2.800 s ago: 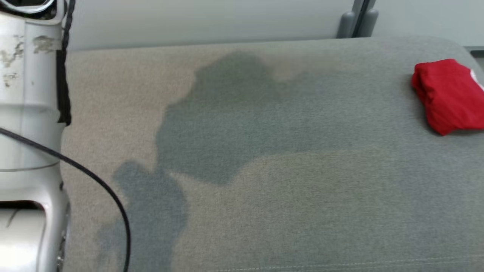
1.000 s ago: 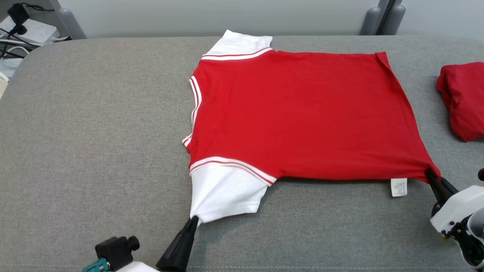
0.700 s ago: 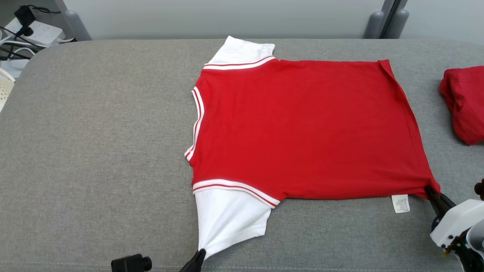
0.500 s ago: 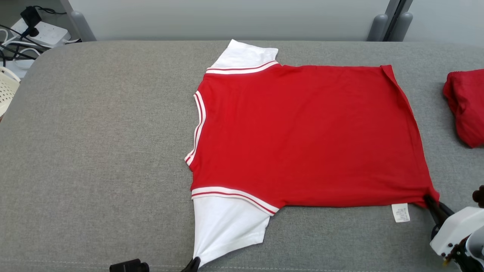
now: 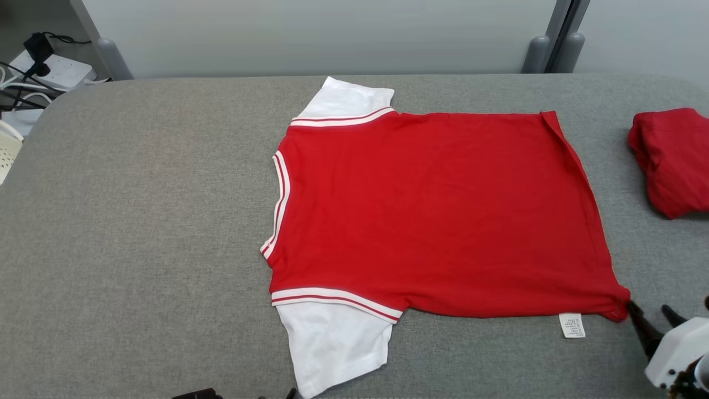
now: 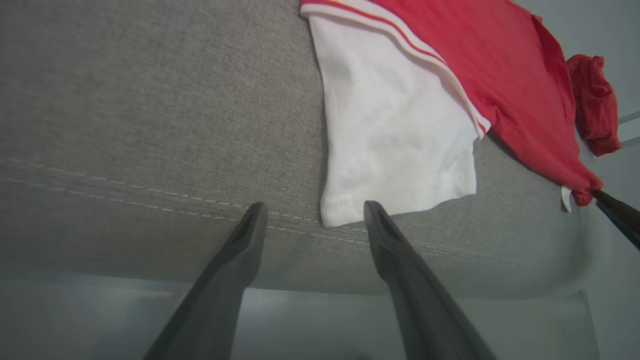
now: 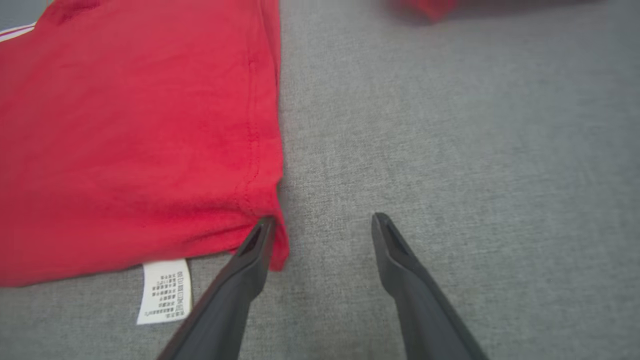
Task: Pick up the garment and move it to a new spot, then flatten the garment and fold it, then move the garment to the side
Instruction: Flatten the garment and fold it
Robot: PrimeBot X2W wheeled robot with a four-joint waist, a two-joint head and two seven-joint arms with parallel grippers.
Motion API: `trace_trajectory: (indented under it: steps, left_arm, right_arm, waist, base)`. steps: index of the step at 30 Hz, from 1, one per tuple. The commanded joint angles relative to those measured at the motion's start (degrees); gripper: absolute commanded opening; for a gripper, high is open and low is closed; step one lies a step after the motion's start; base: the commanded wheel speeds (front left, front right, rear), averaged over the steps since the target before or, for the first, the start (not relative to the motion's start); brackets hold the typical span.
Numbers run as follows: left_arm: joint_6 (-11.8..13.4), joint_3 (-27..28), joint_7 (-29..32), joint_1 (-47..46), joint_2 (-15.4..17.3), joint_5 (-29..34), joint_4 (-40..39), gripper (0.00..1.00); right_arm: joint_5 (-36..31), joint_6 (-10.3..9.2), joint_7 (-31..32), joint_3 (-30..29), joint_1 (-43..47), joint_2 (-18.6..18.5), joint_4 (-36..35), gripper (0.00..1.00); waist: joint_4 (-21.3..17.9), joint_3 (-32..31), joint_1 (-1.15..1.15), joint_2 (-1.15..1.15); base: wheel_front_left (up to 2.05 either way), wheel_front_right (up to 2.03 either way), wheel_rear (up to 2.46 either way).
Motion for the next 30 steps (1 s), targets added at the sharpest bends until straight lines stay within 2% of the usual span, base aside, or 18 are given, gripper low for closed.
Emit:
trace_trajectory:
  steps: [1,5,9,11,12,16,19,23,27,30]
  left_arm:
    - [1.43,2.27,-1.15,-2.67,0.18,0.7,-0.45,1.0]
    - [4.74,4.4,-5.55,-3.08,1.01,3.28,0.31,1.0]
    - [6.32,7.59,-11.12,-3.31,0.42,4.59,-0.61,1.0]
    - [6.6,9.2,-12.73,-3.47,-0.23,5.75,-1.52,1.0]
    - [6.6,9.2,-12.73,-3.47,-0.23,5.75,-1.52,1.0]
    - [5.62,14.56,-13.78,-3.38,-3.32,9.36,-4.85,1.0]
    - [3.91,20.31,-13.82,-2.36,-7.24,13.28,-7.49,1.0]
    - [0.1,26.79,-13.83,-1.41,-10.49,19.81,-11.83,1.0]
    - [-2.98,29.7,-13.84,-0.8,-11.38,24.36,-15.36,1.0]
    - [-3.39,28.92,-13.84,-0.25,-11.42,26.29,-17.44,1.0]
  right_arm:
    - [-1.87,0.06,-1.2,-1.65,-0.18,-1.46,1.47,1.0]
    - [-9.04,0.06,-1.24,-11.42,-1.24,-1.08,1.6,1.0]
    - [-22.15,0.06,-1.25,-25.89,2.06,0.38,-6.37,1.0]
    - [-28.88,0.06,-1.25,-33.23,5.56,2.62,-11.63,1.0]
    - [-28.88,0.06,-1.25,-33.23,5.56,2.62,-11.63,1.0]
    - [-39.35,0.06,-1.25,-43.73,12.54,9.12,-21.65,1.0]
    - [-44.2,0.06,-1.25,-46.92,16.03,13.18,-27.31,1.0]
    - [-47.47,0.06,-1.25,-47.36,19.01,16.79,-33.82,1.0]
    - [-48.63,0.06,-1.26,-45.86,21.32,18.26,-37.79,1.0]
    - [-49.66,0.06,-1.26,-45.35,22.81,18.89,-39.25,1.0]
  waist:
    - [-0.26,-0.35,0.0,0.0]
    - [-0.79,-0.77,0.0,0.0]
    - [-1.51,-1.65,0.0,0.0]
    - [-1.93,-2.29,0.0,0.0]
    - [-1.93,-2.29,0.0,0.0]
    - [-2.72,-4.02,0.0,0.0]
    - [-3.39,-5.28,0.0,0.0]
    - [-4.22,-6.5,0.0,0.0]
    - [-4.82,-7.14,0.0,0.0]
    - [-5.15,-7.53,0.0,0.0]
  base:
    - [0.0,0.0,0.0]
    - [0.0,0.0,0.0]
    - [0.0,0.0,0.0]
    - [0.0,0.0,0.0]
    - [0.0,0.0,0.0]
    - [0.0,0.0,0.0]
    - [0.0,0.0,0.0]
    - [0.0,0.0,0.0]
    - [0.0,0.0,0.0]
    - [0.0,0.0,0.0]
